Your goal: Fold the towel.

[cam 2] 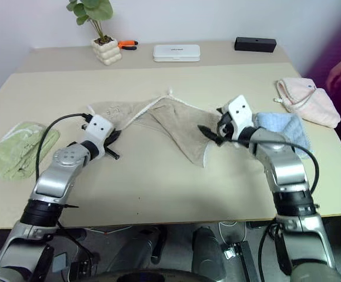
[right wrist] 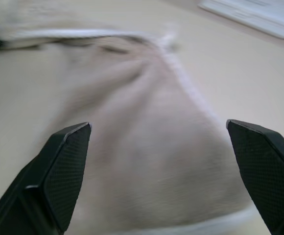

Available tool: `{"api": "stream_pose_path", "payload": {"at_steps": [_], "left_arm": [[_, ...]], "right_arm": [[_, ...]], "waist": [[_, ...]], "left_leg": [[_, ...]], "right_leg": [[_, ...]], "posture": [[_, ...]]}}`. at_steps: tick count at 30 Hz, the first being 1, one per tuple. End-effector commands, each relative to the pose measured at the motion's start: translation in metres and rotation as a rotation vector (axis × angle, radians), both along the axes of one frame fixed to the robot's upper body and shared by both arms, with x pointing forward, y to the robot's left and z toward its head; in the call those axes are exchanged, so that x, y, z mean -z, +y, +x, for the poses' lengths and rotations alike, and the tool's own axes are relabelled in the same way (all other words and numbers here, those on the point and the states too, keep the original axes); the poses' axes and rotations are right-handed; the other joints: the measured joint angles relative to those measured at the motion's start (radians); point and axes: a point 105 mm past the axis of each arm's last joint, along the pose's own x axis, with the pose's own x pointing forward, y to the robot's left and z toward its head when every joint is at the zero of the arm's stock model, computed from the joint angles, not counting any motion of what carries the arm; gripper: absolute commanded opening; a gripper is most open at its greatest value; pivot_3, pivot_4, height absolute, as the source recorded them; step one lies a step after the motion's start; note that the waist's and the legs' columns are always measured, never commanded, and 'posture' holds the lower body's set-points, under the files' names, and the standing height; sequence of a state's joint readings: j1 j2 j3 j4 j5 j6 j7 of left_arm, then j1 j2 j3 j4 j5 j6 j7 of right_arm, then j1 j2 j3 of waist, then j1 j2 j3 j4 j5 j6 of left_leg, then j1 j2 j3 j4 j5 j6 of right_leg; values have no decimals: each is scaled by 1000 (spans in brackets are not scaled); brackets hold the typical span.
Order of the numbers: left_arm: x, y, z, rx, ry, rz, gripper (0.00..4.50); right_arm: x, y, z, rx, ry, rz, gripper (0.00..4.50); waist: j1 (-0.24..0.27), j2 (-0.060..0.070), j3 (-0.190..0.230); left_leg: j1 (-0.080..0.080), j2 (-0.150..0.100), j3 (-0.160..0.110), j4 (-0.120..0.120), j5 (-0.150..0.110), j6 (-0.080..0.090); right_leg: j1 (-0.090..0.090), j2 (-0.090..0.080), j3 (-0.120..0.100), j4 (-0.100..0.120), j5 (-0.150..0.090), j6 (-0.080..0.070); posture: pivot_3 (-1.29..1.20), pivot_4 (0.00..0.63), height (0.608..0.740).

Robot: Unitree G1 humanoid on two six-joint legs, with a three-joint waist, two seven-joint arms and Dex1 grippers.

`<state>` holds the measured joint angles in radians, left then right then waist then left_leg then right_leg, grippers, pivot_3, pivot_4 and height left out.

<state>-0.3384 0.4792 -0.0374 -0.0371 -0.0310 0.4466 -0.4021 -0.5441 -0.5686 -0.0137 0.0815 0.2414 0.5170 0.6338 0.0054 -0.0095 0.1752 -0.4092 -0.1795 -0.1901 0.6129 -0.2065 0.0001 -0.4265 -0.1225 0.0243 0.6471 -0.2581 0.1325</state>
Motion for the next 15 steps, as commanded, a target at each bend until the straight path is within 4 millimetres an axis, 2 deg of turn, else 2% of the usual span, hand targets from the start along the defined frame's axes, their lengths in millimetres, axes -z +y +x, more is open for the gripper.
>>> {"api": "stream_pose_path", "payload": {"at_steps": [1,6,12,15], "left_arm": [[-25,13,-10,-23,-104,12,59],[-18,21,-21,-28,-88,24,59],[-21,17,-27,-33,-97,12,59],[-25,11,-28,-25,-100,7,0]], "right_arm": [[9,-24,27,144,87,-8,4500],[19,-32,50,199,179,25,4500],[31,-27,53,128,234,-32,4500],[33,-26,54,118,240,-35,3653]], "waist": [[1,0,0],[4,0,0],[3,0,0],[0,0,0]], "left_leg": [[0,0,0,0,0,0],[0,0,1,-1,0,0],[0,0,1,0,0,0],[0,0,1,0,0,0]], "right_leg": [[0,0,0,0,0,0],[0,0,0,0,1,-1],[0,0,0,0,1,0],[0,0,0,0,2,0]], "posture": [[0,150,740],[0,150,740],[0,150,740],[0,150,740]]}}
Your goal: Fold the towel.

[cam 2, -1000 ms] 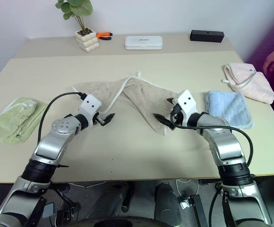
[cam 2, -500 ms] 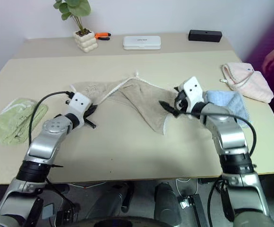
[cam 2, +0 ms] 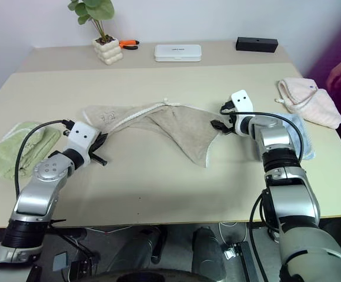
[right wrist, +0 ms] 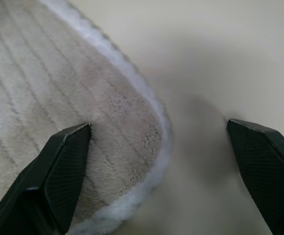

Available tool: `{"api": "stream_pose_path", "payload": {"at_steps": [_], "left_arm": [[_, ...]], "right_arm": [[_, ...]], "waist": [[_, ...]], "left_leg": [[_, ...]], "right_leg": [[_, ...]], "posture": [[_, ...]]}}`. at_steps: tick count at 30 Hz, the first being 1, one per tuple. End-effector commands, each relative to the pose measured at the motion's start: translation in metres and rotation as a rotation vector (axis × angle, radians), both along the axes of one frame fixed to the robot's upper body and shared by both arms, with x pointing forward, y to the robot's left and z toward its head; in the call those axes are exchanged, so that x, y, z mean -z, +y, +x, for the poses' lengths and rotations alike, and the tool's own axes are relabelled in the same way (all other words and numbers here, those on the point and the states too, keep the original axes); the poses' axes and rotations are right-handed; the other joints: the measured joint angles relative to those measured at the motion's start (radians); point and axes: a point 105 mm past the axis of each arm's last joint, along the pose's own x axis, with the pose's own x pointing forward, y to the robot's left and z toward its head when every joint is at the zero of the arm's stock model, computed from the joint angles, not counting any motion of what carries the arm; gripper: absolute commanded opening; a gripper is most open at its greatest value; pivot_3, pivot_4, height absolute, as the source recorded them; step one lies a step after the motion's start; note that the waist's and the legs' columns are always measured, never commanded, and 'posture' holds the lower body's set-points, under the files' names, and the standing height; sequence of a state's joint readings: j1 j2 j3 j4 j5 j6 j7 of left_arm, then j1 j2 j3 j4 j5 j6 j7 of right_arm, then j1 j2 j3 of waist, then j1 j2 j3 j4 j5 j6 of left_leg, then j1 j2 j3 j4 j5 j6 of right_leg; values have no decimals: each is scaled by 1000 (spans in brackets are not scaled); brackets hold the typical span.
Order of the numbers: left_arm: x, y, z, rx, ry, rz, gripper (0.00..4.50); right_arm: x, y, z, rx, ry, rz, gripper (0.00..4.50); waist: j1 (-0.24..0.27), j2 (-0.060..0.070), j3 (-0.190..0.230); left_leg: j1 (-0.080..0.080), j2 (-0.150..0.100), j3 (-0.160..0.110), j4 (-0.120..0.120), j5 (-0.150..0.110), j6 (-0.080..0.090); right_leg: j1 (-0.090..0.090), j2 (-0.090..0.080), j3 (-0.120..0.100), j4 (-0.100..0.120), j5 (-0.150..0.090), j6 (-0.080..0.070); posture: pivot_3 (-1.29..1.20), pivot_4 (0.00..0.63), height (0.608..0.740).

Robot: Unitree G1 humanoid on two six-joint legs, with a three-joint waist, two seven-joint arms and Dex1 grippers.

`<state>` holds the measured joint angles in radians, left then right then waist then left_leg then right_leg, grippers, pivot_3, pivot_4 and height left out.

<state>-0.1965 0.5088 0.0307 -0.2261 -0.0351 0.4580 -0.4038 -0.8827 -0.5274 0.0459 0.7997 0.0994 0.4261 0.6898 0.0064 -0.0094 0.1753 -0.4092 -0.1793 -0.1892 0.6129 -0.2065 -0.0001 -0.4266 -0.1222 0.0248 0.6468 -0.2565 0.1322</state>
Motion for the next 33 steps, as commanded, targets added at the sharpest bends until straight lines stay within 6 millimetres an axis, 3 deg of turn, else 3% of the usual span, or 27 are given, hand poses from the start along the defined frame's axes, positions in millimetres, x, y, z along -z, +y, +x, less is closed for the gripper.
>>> {"api": "stream_pose_path", "payload": {"at_steps": [1,7,10,13,17,18,21,23,25,27,30,33], "left_arm": [[-16,-2,-1,-5,-48,-12,0],[-18,-1,-2,11,-37,-8,0],[-23,6,2,0,-49,-14,0],[-46,22,22,-51,-127,-57,0],[-114,56,57,-186,-358,-105,0],[-141,69,63,-228,-446,-148,0],[-193,90,65,-266,-606,-234,0],[-209,94,61,-237,-642,-255,0],[-207,95,54,-182,-625,-241,0],[-189,93,43,-111,-559,-208,0],[-151,93,16,-40,-425,-179,0],[-106,92,-21,22,-233,-171,0]], "right_arm": [[-8,5,4,-29,-24,-3,3137],[-13,5,5,-34,-39,7,119],[-24,-1,9,-9,-94,-28,36],[-59,-8,21,15,-298,-185,36],[-130,-9,34,74,-583,-254,36],[-155,-7,34,88,-668,-247,36],[-202,-2,29,88,-822,-225,36],[-218,4,23,40,-871,-203,36],[-219,14,17,-55,-881,-190,36],[-205,28,6,-198,-862,-184,36],[-169,37,-17,-383,-766,-194,36],[-129,31,-43,-490,-607,-199,36]], "waist": [[-2,0,0],[-3,0,0],[-3,0,0],[-2,0,0],[-4,-1,2],[-11,-1,2],[-26,-2,2],[-32,-2,2],[-43,-1,1],[-54,-1,1],[-61,0,1],[-63,0,2]], "left_leg": [[0,0,0,0,0,0],[0,0,0,0,0,0],[0,0,0,0,0,0],[0,0,0,0,1,-1],[0,0,-1,0,2,-3],[-1,0,-1,0,3,-4],[-2,1,-1,0,6,-10],[-2,1,-1,-1,5,-9],[-2,1,0,-1,2,-8],[-2,1,0,-1,1,-7],[-2,1,0,-1,0,-5],[-3,2,1,1,0,-5]], "right_leg": [[0,0,0,0,0,0],[0,0,0,0,0,0],[0,0,0,0,0,0],[-1,0,0,1,1,-1],[-1,1,0,1,2,-1],[-2,2,0,1,3,-1],[-2,2,0,0,3,0],[-2,2,0,-2,3,0],[-2,2,0,-2,2,1],[-2,2,0,-2,2,1],[-2,2,0,-2,2,1],[-4,2,1,-1,2,1]], "posture": [[0,150,740],[0,150,740],[0,150,740],[0,150,740],[0,150,740],[0,150,740],[0,150,740],[0,150,740],[0,150,740],[0,150,740],[0,150,740],[0,150,740]]}}
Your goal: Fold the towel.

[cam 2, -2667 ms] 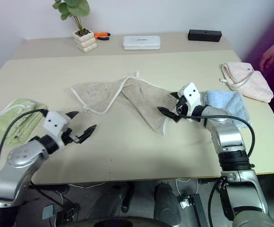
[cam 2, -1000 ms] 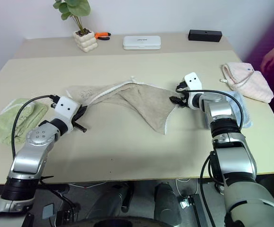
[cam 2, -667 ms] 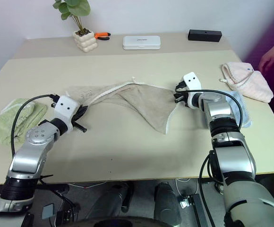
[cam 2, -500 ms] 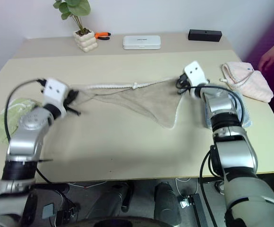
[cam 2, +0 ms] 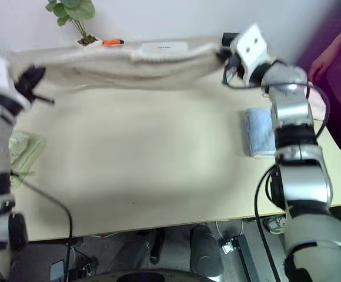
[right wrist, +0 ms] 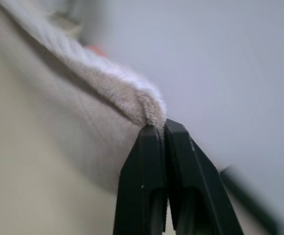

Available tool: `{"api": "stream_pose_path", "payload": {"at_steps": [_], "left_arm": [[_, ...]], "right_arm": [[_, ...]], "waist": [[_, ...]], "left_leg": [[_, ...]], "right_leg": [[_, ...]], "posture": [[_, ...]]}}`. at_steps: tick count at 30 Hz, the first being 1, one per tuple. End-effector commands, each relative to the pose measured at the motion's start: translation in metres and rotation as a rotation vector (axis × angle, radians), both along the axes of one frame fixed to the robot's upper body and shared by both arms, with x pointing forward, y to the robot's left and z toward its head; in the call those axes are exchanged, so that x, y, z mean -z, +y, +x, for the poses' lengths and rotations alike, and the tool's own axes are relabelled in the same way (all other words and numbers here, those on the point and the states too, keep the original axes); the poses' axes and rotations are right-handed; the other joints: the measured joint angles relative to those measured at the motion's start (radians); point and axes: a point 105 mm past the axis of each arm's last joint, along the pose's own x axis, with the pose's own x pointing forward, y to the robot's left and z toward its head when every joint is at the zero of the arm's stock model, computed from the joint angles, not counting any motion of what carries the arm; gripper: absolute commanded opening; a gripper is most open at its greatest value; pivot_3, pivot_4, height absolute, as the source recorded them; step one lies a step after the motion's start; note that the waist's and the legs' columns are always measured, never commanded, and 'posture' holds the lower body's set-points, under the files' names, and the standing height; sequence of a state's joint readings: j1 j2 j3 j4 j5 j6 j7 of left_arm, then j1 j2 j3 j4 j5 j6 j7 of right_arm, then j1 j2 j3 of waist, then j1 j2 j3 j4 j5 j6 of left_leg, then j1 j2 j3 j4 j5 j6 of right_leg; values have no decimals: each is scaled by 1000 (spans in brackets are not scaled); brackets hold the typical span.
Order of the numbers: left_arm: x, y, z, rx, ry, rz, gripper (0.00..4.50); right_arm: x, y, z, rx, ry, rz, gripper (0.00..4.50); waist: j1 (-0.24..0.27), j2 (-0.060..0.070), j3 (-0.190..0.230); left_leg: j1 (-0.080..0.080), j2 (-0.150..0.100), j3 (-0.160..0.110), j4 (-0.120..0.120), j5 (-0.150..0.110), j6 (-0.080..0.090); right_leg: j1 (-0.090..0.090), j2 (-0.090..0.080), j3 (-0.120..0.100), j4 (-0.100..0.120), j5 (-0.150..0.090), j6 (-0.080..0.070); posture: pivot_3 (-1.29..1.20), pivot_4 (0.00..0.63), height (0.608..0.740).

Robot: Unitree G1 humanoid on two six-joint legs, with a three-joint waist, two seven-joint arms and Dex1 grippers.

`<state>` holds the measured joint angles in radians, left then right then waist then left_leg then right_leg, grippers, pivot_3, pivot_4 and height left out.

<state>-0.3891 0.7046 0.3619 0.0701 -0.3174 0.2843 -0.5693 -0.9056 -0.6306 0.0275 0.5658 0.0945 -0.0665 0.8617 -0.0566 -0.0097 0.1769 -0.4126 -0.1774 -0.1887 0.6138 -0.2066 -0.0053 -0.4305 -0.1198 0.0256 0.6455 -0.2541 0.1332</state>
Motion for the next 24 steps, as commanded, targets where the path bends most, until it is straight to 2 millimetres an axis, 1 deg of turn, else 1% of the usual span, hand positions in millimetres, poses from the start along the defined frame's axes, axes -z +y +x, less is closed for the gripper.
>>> {"api": "stream_pose_path", "payload": {"at_steps": [1,2,3,5,7,8,10,12,14,16,18,20,22,24], "left_arm": [[1,-6,-48,108,63,42,0],[12,-7,-62,132,123,49,0],[18,-9,-73,151,172,47,0],[30,-15,-96,208,266,45,0],[36,-18,-110,236,325,30,0],[40,-18,-117,240,363,16,0],[49,-17,-131,253,442,1,0],[56,-14,-135,246,480,-2,0],[59,-10,-132,229,482,8,0],[62,-5,-123,197,466,21,0],[63,1,-109,167,433,40,0],[63,11,-92,112,393,59,0],[65,18,-77,76,370,65,0],[66,21,-65,68,353,72,0]], "right_arm": [[4,-2,-36,-116,80,-47,36],[15,-6,-48,-139,140,-59,36],[22,-9,-57,-156,191,-67,36],[37,-17,-79,-196,306,-90,36],[46,-23,-95,-216,388,-109,36],[51,-27,-103,-229,431,-126,36],[55,-31,-114,-246,488,-133,36],[56,-31,-112,-235,485,-130,36],[56,-30,-105,-215,461,-129,36],[55,-27,-95,-192,423,-125,36],[55,-24,-79,-152,373,-120,36],[58,-22,-61,-106,336,-129,36],[62,-18,-49,-84,317,-141,36],[67,-15,-38,-73,310,-150,36]], "waist": [[1,0,0],[4,1,1],[11,1,1],[22,3,2],[36,3,2],[40,3,2],[42,3,2],[43,3,2],[44,3,2],[43,3,2],[43,3,2],[44,3,2],[45,2,2],[44,2,2]], "left_leg": [[-1,0,0,0,0,0],[-1,0,0,0,-1,1],[-1,0,0,-1,-3,4],[0,1,1,0,-2,3],[4,5,2,0,-2,2],[6,10,8,1,-4,0],[5,23,25,1,-4,0],[5,34,43,1,-4,0],[4,37,50,1,-4,0],[4,38,51,1,-4,0],[4,39,52,0,-4,0],[4,39,52,0,-4,1],[4,39,52,0,-3,2],[4,39,52,0,-3,2]], "right_leg": [[-1,0,0,0,0,0],[-1,0,1,0,0,0],[-2,0,1,1,0,0],[-2,1,1,3,1,-2],[3,1,1,2,-1,-7],[5,1,1,2,-2,-10],[7,0,0,1,-4,-8],[9,0,0,0,-4,-10],[8,-1,0,-1,-2,-13],[7,-1,-1,-2,-1,-14],[7,-1,-1,-2,-1,-15],[7,0,-2,-2,0,-15],[6,0,-3,-3,0,-15],[6,1,-3,-3,1,-13]], "posture": [[0,150,740],[0,150,740],[0,150,740],[0,150,740],[0,150,740],[0,150,740],[0,150,740],[0,150,740],[0,150,740],[0,150,740],[0,150,740],[0,150,740],[0,150,740],[0,150,740]]}}
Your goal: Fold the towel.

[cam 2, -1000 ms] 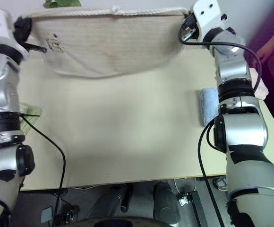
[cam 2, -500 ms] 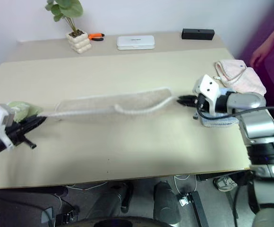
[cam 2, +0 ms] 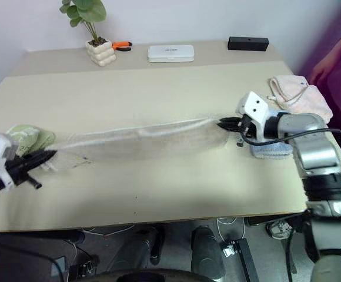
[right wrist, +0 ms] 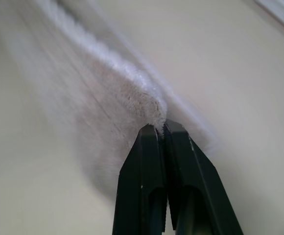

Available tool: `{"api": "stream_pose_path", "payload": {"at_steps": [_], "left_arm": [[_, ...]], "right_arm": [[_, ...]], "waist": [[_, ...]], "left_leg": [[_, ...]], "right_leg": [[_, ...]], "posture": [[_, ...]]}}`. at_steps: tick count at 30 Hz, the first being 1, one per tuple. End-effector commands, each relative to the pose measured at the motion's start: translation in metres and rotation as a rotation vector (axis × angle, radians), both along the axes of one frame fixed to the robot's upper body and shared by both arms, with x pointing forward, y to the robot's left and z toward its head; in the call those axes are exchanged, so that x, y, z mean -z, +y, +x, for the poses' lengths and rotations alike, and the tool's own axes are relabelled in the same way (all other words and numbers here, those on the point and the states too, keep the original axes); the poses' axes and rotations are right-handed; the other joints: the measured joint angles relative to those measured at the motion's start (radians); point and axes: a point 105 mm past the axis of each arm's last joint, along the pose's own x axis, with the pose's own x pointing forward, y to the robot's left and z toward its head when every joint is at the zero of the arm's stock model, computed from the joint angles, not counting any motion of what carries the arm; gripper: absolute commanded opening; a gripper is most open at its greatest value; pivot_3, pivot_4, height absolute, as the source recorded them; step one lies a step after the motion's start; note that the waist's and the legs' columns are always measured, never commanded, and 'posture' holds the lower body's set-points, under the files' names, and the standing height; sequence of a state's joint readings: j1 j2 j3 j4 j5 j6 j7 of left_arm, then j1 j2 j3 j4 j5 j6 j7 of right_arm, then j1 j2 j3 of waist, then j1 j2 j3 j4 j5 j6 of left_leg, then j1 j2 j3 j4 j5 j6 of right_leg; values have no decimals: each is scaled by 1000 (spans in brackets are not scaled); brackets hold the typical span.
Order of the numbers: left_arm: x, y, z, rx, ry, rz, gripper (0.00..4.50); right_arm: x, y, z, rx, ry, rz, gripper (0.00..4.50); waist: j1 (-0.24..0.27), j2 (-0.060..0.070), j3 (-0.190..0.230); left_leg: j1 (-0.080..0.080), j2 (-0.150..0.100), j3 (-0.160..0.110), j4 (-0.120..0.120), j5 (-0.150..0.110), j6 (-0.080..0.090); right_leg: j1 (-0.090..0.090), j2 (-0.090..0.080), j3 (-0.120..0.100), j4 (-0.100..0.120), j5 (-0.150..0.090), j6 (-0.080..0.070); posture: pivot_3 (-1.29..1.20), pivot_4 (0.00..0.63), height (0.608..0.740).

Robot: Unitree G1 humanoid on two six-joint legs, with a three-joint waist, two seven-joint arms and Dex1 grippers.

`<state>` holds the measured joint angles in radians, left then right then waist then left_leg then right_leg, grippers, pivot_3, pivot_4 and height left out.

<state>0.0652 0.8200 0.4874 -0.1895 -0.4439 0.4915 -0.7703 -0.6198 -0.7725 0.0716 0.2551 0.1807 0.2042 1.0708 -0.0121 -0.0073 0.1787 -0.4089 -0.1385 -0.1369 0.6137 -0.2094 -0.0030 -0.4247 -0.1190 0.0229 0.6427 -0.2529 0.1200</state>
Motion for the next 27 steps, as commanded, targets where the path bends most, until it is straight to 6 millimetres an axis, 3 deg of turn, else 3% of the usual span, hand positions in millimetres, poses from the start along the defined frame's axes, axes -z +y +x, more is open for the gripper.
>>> {"api": "stream_pose_path", "payload": {"at_steps": [1,7,13,19,24,25,27], "left_arm": [[0,9,18,-35,-42,41,0],[16,5,39,-27,-30,15,0],[23,2,41,-38,-33,-10,0],[18,-8,43,-9,-49,-38,0],[26,-7,47,-17,-20,-37,0],[27,-7,48,-18,-19,-37,303],[26,-3,51,-50,-26,-59,1007]], "right_arm": [[-3,1,18,32,-62,-24,36],[9,8,37,58,-62,-6,36],[13,6,44,92,-74,7,36],[9,-10,47,137,-87,-4,36],[10,-8,48,142,-89,-9,36],[10,-8,48,146,-87,-2,7],[10,-8,49,152,-84,11,645]], "waist": [[0,0,0],[-4,0,0],[-6,0,0],[-5,0,0],[-5,0,0],[-6,0,0],[-7,0,0]], "left_leg": [[0,0,0,0,0,0],[0,0,0,-1,0,0],[0,0,0,-1,0,0],[0,0,0,-1,0,0],[0,-1,0,0,0,0],[0,-1,0,0,0,0],[0,-1,0,-1,0,0]], "right_leg": [[0,0,0,0,1,2],[-2,2,0,1,4,6],[-2,2,0,3,4,6],[-2,2,0,3,4,6],[-2,2,0,3,4,6],[-2,2,0,3,4,6],[-2,2,0,3,4,6]], "posture": [[0,150,740],[0,150,740],[0,150,740],[0,150,740],[0,150,740],[0,150,740],[0,150,740]]}}
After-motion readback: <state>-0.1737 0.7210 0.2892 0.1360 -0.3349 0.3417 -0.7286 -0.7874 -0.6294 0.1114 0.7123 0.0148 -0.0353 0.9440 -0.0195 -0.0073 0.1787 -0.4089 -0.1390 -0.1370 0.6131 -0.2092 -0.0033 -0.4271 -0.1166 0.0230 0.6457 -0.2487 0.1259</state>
